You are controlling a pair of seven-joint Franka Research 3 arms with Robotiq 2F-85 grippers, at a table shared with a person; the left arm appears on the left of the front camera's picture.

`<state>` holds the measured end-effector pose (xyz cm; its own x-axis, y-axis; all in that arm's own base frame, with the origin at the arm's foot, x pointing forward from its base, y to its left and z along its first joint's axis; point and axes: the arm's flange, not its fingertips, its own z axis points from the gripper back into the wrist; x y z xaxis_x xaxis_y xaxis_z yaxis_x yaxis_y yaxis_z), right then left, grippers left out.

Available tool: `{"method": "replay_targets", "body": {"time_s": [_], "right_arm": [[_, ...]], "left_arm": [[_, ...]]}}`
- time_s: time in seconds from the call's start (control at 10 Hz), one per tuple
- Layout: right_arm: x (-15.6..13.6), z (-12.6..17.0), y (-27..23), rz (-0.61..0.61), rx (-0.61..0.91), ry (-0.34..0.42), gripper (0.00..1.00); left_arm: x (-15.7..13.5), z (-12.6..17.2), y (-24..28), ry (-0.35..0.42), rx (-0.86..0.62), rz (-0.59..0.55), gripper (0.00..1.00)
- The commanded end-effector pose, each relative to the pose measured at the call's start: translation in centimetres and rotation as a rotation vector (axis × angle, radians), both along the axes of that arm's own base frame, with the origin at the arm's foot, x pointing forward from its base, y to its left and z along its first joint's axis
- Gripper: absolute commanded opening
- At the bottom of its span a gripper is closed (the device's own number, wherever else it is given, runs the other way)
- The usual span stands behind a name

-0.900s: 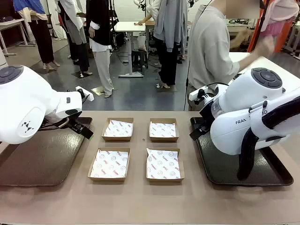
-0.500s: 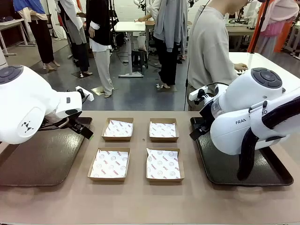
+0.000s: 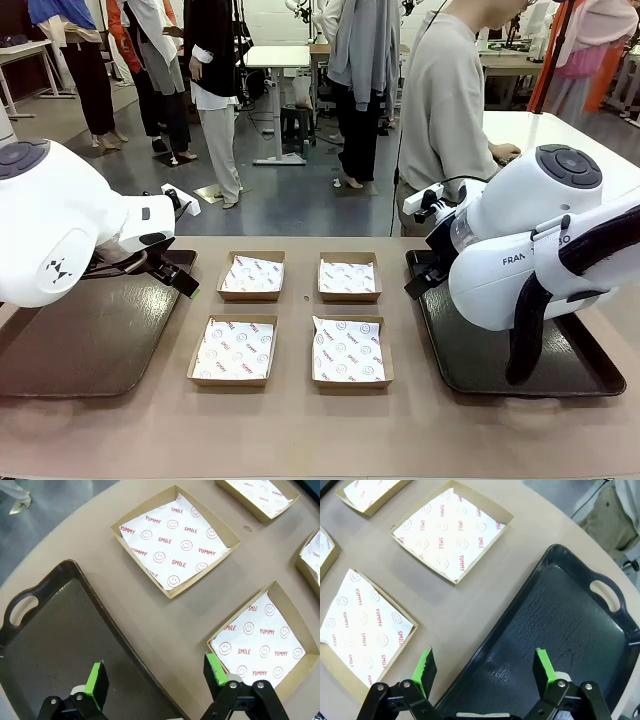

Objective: Individually package the donuts and arrange them on the tray.
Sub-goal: Pick up one Paper togo box.

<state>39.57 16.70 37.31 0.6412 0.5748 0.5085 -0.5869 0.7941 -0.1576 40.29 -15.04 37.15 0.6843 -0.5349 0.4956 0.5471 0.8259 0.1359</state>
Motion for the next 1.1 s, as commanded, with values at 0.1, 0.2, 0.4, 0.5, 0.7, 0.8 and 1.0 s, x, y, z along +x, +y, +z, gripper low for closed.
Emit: {"method": "replay_targets", "body": {"time_s": [0.1, 0.2, 0.4, 0.5, 0.7, 0.8, 1.0], "right_arm": [[0.0, 0.0, 0.0, 0.0, 0.0, 0.0, 1.0], [0.0, 0.0, 0.0, 0.0, 0.0, 0.0, 1.0], [0.0, 0.0, 0.0, 0.0, 0.0, 0.0, 1.0], [0.0, 0.0, 0.0, 0.0, 0.0, 0.0, 1.0], [-4.2, 2.0, -1.2, -0.026, -0.053, 0.115, 1.0], [-6.8, 3.1, -1.4, -0.039, -0.072, 0.149, 1.0], [-12.1, 5.7, -2.0, -0.04, -0.077, 0.269, 1.0]], "left_arm": [[0.0, 0.0, 0.0, 0.0, 0.0, 0.0, 1.0], [0.0, 0.0, 0.0, 0.0, 0.0, 0.0, 1.0], [0.0, 0.0, 0.0, 0.0, 0.0, 0.0, 1.0], [0.0, 0.0, 0.0, 0.0, 0.0, 0.0, 1.0], [-2.7, 1.0, 1.2, -0.002, -0.015, -0.021, 1.0], [-5.2, 1.6, 2.2, 0.016, -0.016, -0.028, 1.0], [-9.8, 2.9, 3.9, 0.071, 0.022, -0.044, 1.0]]}}
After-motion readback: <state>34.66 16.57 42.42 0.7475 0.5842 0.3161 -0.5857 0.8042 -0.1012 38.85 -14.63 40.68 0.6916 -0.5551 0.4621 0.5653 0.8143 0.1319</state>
